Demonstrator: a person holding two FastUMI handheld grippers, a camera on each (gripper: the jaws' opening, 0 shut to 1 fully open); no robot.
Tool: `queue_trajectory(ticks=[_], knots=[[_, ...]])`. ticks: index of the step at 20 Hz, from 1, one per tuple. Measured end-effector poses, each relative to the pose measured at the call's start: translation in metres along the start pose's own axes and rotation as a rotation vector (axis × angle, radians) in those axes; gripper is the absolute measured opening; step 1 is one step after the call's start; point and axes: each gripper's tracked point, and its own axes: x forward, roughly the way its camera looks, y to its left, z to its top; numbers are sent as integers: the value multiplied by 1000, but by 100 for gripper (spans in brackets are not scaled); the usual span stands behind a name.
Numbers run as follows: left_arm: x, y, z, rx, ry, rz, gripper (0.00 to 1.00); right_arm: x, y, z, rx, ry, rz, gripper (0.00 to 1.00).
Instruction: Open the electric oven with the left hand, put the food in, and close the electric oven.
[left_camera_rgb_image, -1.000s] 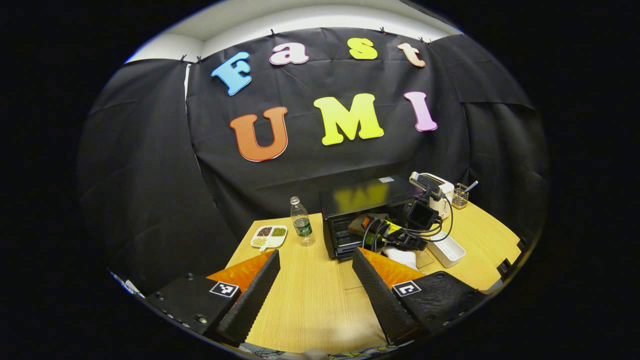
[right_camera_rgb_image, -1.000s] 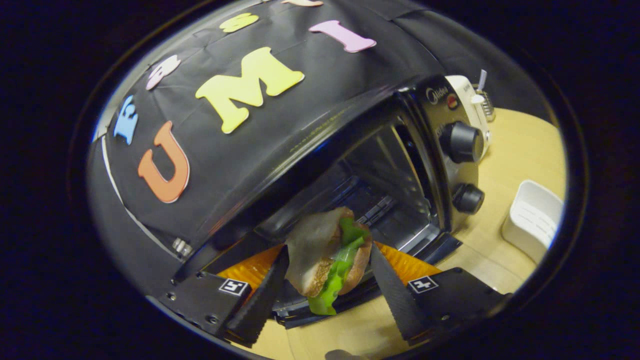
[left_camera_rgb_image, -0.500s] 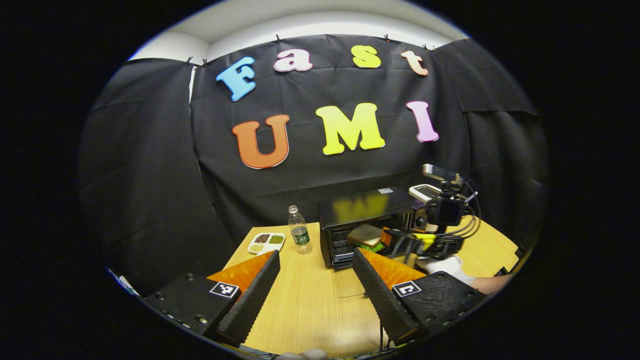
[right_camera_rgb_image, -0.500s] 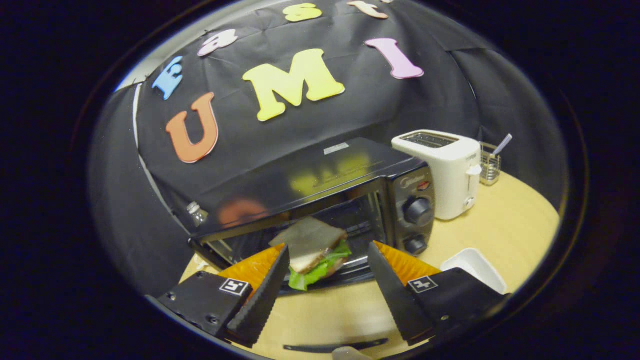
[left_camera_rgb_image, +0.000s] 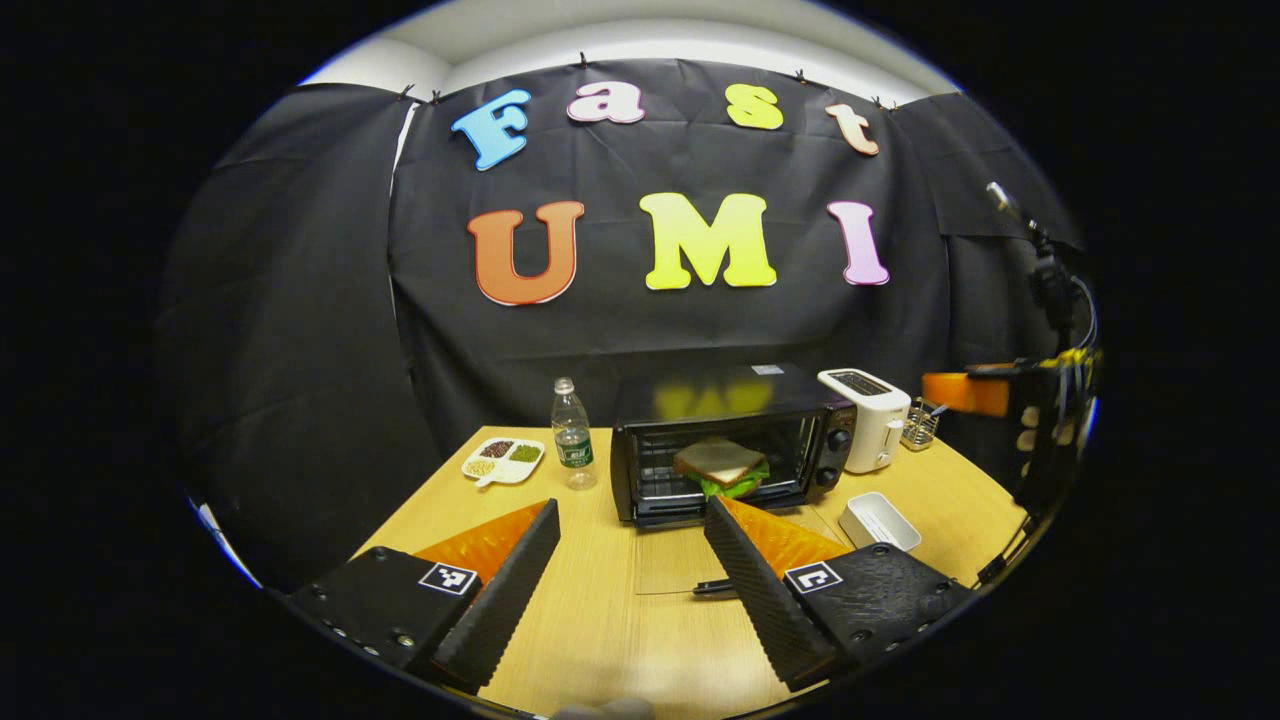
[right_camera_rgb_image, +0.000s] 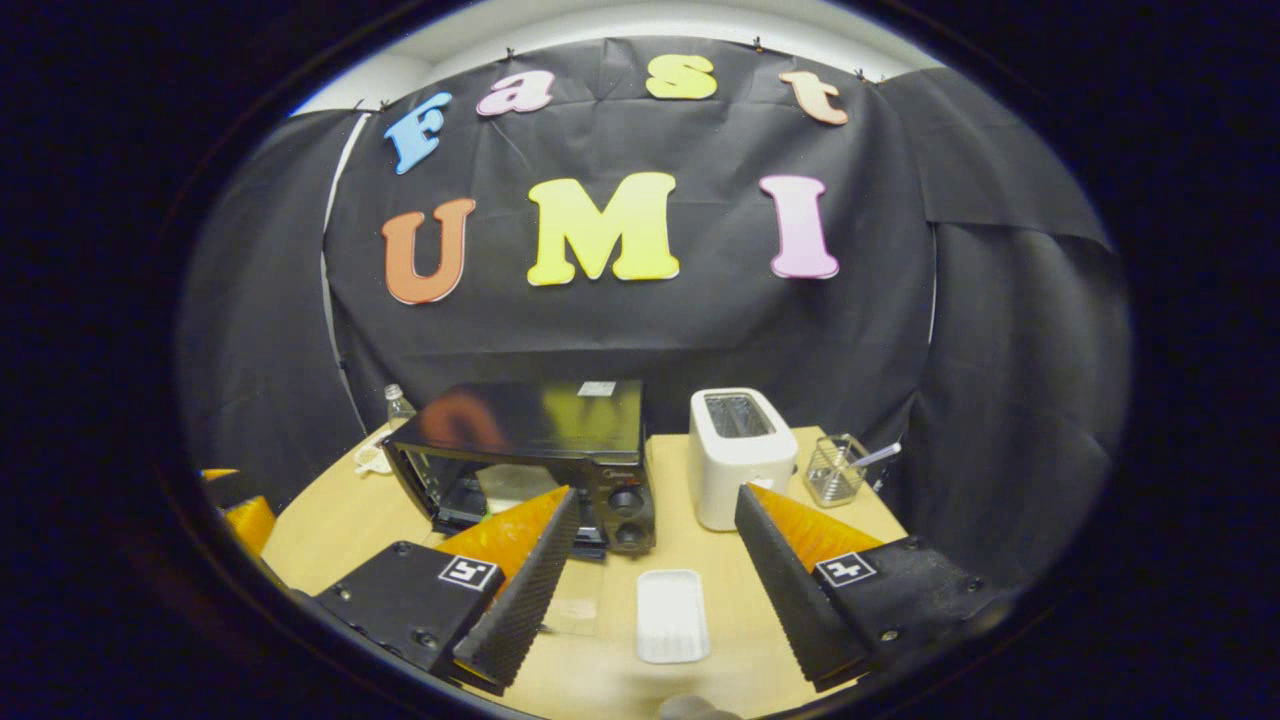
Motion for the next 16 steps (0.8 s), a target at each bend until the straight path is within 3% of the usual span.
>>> queue_trajectory(ticks=[7, 16], knots=[[28, -41, -85, -27, 149, -9, 96, -54, -29, 12, -47, -20, 35, 100], [47, -98, -180, 12, 344, -69, 96, -87, -72, 14, -96, -9, 1, 100]])
